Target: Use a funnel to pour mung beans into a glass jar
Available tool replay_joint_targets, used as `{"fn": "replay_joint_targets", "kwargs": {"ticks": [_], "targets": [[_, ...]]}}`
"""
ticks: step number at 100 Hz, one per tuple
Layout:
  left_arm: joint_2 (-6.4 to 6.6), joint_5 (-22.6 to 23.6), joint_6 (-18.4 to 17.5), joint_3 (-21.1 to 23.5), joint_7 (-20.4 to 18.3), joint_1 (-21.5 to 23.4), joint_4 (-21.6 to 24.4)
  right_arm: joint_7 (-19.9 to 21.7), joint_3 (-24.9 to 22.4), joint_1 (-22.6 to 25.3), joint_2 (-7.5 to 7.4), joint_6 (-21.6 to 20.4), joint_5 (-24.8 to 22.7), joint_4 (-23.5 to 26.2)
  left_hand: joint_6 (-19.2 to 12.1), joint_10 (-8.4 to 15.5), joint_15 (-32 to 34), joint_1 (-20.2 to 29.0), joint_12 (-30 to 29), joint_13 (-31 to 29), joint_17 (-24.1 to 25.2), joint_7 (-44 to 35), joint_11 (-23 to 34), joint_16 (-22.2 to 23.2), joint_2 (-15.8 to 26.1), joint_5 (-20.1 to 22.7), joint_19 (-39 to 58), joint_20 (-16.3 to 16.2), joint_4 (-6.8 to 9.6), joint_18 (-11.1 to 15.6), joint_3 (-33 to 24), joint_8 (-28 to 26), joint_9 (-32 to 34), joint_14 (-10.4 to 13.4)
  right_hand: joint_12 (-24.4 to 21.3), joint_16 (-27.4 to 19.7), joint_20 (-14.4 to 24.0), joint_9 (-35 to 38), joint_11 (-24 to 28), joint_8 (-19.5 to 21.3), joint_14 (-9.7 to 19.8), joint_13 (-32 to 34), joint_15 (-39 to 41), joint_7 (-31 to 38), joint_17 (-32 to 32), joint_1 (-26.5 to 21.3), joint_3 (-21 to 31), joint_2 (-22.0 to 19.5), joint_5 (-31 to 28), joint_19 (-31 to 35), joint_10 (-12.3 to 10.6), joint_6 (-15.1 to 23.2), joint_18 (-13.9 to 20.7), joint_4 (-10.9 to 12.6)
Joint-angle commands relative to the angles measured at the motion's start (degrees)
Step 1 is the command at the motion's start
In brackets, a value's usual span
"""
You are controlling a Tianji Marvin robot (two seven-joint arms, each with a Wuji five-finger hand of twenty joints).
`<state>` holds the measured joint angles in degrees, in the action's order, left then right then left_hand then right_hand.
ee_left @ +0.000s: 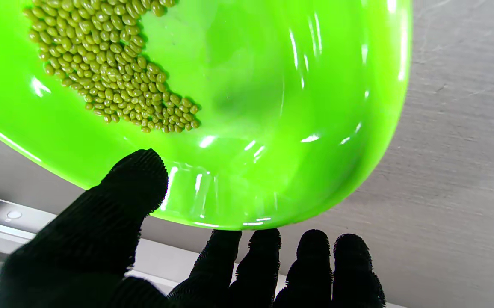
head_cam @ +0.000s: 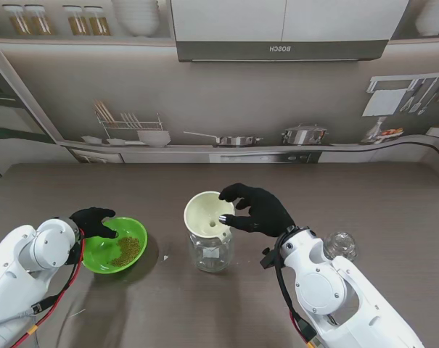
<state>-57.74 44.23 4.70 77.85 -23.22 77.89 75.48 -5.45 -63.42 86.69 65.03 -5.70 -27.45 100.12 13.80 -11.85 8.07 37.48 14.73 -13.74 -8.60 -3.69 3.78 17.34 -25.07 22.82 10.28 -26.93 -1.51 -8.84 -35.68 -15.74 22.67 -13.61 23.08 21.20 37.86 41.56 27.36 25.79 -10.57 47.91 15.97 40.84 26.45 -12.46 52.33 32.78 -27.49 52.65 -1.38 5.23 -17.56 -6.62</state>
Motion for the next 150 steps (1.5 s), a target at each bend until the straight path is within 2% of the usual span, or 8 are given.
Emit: {"fn": "replay_joint_targets", "kwargs": {"ticks": [1, 20, 32, 51, 98, 135, 141, 150], "targets": [[-0.19, -0.31, 0.5, -0.48, -0.96, -0.29, -0.58, 0.79, 0.1, 0.22, 0.26, 0.0, 0.03, -0.01, 1.52, -0.37, 1.14, -1.34, 0.37, -1.14, -0.86, 0.71, 0.22, 0.9, -3.25, -1.4, 0.71, -0.43, -2.5, 0.54, -1.53, -0.02, 0.27, 0.07, 0.15, 0.81, 0.13, 0.35, -0.47, 1.05, 1.16, 1.35, 0.28, -0.42, -0.09, 0.62, -0.32, -1.34, -0.81, 0.58, 0.17, 0.08, -0.72, 1.4], [-0.33, -1.42, 0.89, -1.78, -0.46, -1.29, -2.03, 0.88, 0.04, 0.22, 0.2, -0.07, -0.21, -0.12, 2.27, -1.38, 4.79, -1.4, 1.59, -3.34, -2.34, 0.51, 1.06, 3.16, -3.5, -0.69, 5.69, -4.39, -2.73, -0.19, -2.28, 0.06, 2.36, -0.84, 0.18, 0.88, 0.11, 0.59, -0.45, 1.01, 1.23, 1.45, 0.37, -0.36, -0.01, 0.7, -0.24, -1.39, -1.02, 0.66, 0.3, 0.09, -0.69, 1.38], [-0.29, -1.62, 0.91, -2.52, -0.64, -1.74, -2.67, 0.97, -0.07, 0.31, 0.2, 0.05, -0.04, -0.09, 2.73, -1.87, 7.2, -1.46, 2.86, -5.04, -0.05, 0.11, 1.64, 5.23, -3.35, 0.63, 16.37, -7.85, -2.88, 0.0, -2.62, 0.03, 3.91, -1.41, 0.19, 0.88, 0.08, 0.64, -0.47, 1.0, 1.18, 1.42, 0.35, -0.3, -0.05, 0.67, -0.18, -1.43, -1.19, 0.67, 0.39, -0.01, -0.67, 1.38], [-0.43, -2.71, 1.37, -3.11, -0.29, -1.92, -3.43, 0.82, -0.14, 0.36, 0.24, 0.17, 0.0, -0.07, 3.44, -2.78, 12.07, -1.05, 5.53, -7.63, 2.47, -0.65, 3.23, 8.93, -3.39, 2.5, 36.18, -7.07, -2.99, -0.09, -3.22, -0.41, 6.38, -2.57, 0.2, 0.91, 0.1, 0.78, -0.46, 0.96, 1.11, 1.49, 0.39, -0.29, 0.09, 0.66, -0.1, -1.55, -1.39, 0.83, 0.45, -0.03, -0.65, 1.4], [-0.62, -1.78, 1.4, -4.6, 1.88, -2.59, -5.65, 0.79, -0.09, 0.33, 0.31, 0.54, 0.41, -0.17, 4.28, -4.89, 29.72, 2.92, 13.57, -16.9, -5.24, -5.06, 9.82, 19.33, -5.42, 12.03, 54.44, -9.86, -3.89, -0.34, -9.09, -3.5, 14.74, -2.29, 0.22, 0.94, 0.09, 0.91, -0.44, 0.92, 1.11, 1.64, 0.48, -0.16, 0.23, 0.62, 0.28, -1.67, -1.69, 1.13, 0.62, -0.24, -0.56, 1.4], [-0.83, 0.24, 2.78, -5.76, 4.29, -2.39, -6.46, 0.72, -0.06, 0.28, 0.37, 0.67, 0.71, -0.23, 0.1, -3.26, 49.86, 5.63, 32.45, -26.94, -12.67, -18.77, 25.01, 30.46, -6.52, 19.49, 69.29, -16.68, -4.23, -1.21, -13.68, -14.54, 22.18, 0.44, 0.22, 0.93, 0.11, 1.1, -0.37, 0.89, 1.24, 1.81, 0.53, -0.07, 0.41, 0.64, 0.56, -1.75, -1.85, 1.48, 0.72, -0.25, -0.4, 1.36], [-0.86, 0.37, 3.05, -6.11, 4.61, -2.44, -6.7, 0.72, -0.08, 0.28, 0.37, 0.68, 0.74, -0.23, -1.06, -2.96, 52.83, 8.21, 41.3, -29.33, -14.38, -23.81, 26.72, 31.43, -8.53, 19.64, 71.35, -17.13, -7.13, -1.8, -12.06, -19.22, 24.21, 0.93, 0.21, 0.93, 0.1, 1.07, -0.4, 0.87, 1.19, 1.8, 0.53, -0.1, 0.41, 0.68, 0.57, -1.77, -1.81, 1.51, 0.77, -0.21, -0.37, 1.36], [-0.83, 0.53, 3.51, -6.72, 4.54, -2.53, -6.97, 0.76, -0.12, 0.29, 0.36, 0.69, 0.8, -0.21, -2.77, -2.15, 55.05, 10.92, 49.24, -31.92, -16.33, -31.31, 26.59, 31.77, -10.3, 19.36, 73.2, -17.14, -8.31, -2.28, -9.24, -20.39, 27.68, 1.4, 0.2, 0.93, 0.08, 1.09, -0.39, 0.86, 1.2, 1.8, 0.53, -0.07, 0.42, 0.76, 0.58, -1.88, -1.92, 1.55, 0.73, -0.22, -0.41, 1.35]]}}
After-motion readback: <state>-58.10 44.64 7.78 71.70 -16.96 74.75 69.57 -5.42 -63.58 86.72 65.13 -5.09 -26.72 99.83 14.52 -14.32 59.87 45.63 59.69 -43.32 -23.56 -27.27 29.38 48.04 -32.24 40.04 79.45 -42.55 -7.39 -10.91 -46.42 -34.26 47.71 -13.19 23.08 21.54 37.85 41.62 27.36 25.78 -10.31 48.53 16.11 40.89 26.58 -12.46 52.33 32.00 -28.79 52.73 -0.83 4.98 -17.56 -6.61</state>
